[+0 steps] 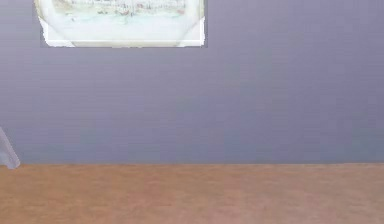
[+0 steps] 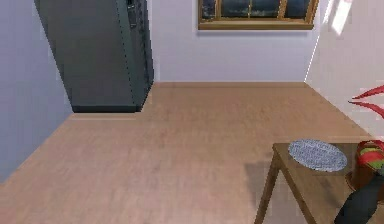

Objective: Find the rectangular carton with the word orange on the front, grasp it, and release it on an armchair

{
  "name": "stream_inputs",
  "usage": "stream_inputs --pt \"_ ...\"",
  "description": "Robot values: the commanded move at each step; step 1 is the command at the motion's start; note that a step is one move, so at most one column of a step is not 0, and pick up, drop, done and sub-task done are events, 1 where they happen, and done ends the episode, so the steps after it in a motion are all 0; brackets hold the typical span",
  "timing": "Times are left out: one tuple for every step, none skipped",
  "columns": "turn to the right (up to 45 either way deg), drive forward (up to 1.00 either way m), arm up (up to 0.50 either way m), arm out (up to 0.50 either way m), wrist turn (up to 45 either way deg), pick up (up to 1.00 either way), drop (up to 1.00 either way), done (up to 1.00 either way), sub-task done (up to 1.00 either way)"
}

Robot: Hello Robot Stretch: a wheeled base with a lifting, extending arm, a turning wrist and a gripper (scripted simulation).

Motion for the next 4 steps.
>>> stream_inputs --pt "-45.0 0.00 0.00 0.00 0.0 0.00 0.00 0.00 0.00" --pt "-42.0 0.00 0.00 0.00 0.0 0.00 0.00 0.00 0.00" --pt "0.0 0.50 0.00 0.00 0.0 0.00 0.00 0.00 0.00" --pt "-33.0 0.00 0.00 0.00 0.0 0.00 0.00 0.00 0.00"
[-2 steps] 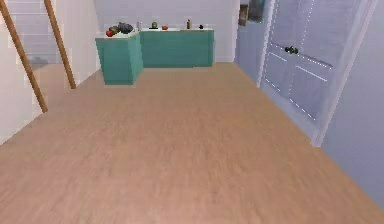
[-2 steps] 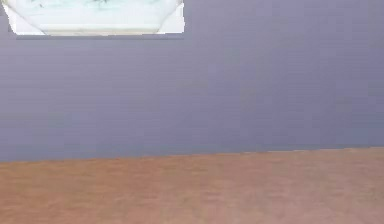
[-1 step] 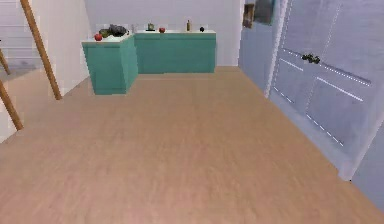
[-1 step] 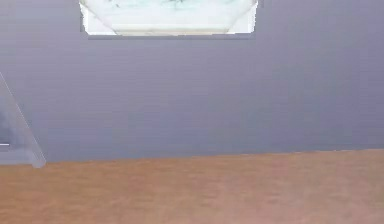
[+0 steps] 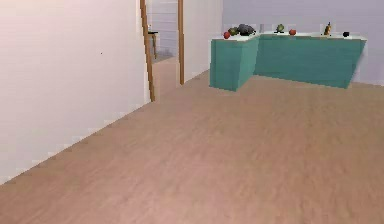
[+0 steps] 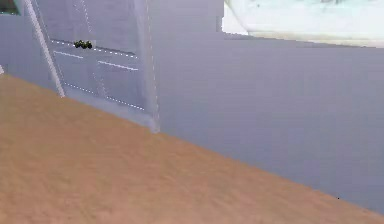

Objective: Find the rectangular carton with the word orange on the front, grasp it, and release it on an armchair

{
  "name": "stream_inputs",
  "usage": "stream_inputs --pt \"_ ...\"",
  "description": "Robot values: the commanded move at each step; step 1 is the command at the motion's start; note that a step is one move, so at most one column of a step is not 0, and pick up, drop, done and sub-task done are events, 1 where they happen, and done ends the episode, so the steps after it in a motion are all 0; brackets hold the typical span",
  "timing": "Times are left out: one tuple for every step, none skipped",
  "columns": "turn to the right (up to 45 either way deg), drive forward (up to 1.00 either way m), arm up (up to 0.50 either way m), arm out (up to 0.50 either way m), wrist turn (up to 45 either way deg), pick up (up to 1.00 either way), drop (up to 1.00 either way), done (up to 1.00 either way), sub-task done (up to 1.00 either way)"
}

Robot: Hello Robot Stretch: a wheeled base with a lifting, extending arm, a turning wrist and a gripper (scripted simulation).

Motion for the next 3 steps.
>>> stream_inputs --pt "0.0 1.00 0.00 0.00 0.0 0.00 0.00 0.00 0.00" --pt "0.0 1.00 0.00 0.00 0.0 0.00 0.00 0.00 0.00" --pt "-3.0 0.00 0.00 0.00 0.0 0.00 0.00 0.00 0.00"
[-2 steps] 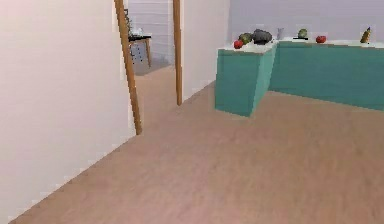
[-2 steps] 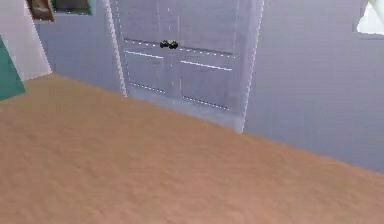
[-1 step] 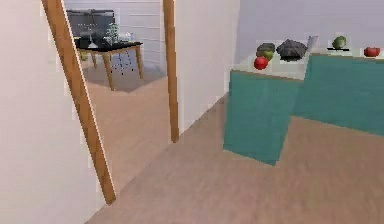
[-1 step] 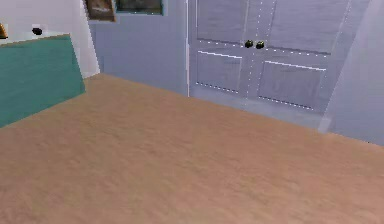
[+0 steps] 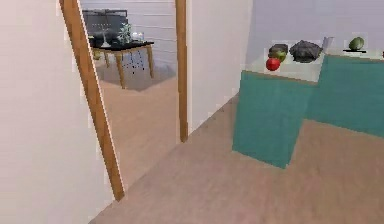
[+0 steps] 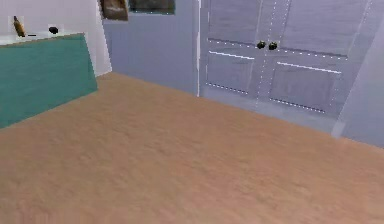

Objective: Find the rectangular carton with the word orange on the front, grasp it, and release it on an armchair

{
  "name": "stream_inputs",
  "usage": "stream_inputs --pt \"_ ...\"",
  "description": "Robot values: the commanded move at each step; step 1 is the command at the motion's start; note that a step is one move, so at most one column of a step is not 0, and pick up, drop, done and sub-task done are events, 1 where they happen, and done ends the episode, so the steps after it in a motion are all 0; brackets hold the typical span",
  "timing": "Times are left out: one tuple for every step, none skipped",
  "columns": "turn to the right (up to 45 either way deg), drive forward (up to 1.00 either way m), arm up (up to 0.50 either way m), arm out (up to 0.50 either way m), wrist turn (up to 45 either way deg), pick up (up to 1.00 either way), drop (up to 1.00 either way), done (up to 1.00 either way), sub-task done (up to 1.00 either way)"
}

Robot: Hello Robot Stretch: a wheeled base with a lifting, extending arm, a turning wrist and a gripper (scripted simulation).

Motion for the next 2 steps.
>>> stream_inputs --pt "0.0 1.00 0.00 0.00 0.0 0.00 0.00 0.00 0.00" --pt "-27.0 0.00 0.00 0.00 0.0 0.00 0.00 0.00 0.00"
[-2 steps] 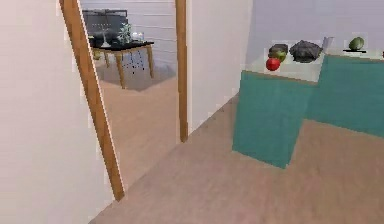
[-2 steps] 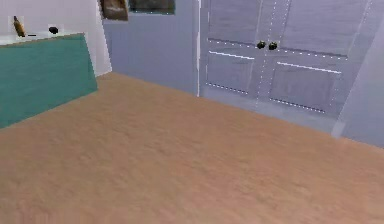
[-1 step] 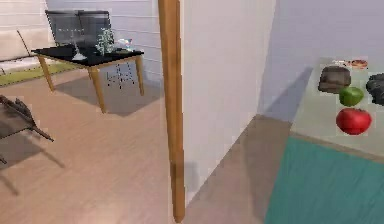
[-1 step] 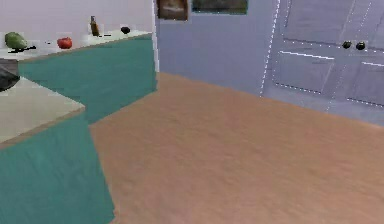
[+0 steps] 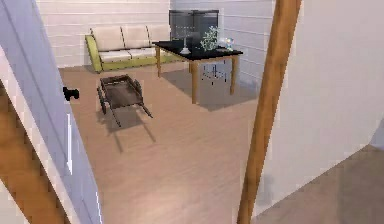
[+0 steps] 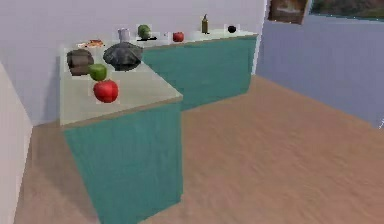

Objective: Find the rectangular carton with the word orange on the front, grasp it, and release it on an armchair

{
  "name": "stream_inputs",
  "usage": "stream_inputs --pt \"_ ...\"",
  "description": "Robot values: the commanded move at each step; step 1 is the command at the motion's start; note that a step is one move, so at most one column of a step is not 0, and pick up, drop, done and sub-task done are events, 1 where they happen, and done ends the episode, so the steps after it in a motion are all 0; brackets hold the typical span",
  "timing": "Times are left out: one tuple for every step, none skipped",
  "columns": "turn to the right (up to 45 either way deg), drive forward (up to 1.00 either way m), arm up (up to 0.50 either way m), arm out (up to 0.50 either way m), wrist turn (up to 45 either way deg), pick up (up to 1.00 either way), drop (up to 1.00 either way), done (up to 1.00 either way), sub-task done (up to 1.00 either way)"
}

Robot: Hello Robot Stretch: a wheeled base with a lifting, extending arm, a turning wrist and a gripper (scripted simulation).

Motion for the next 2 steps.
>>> stream_inputs --pt "0.0 0.05 0.00 0.00 0.0 0.00 0.00 0.00 0.00" --pt "3.0 0.00 0.00 0.00 0.0 0.00 0.00 0.00 0.00"
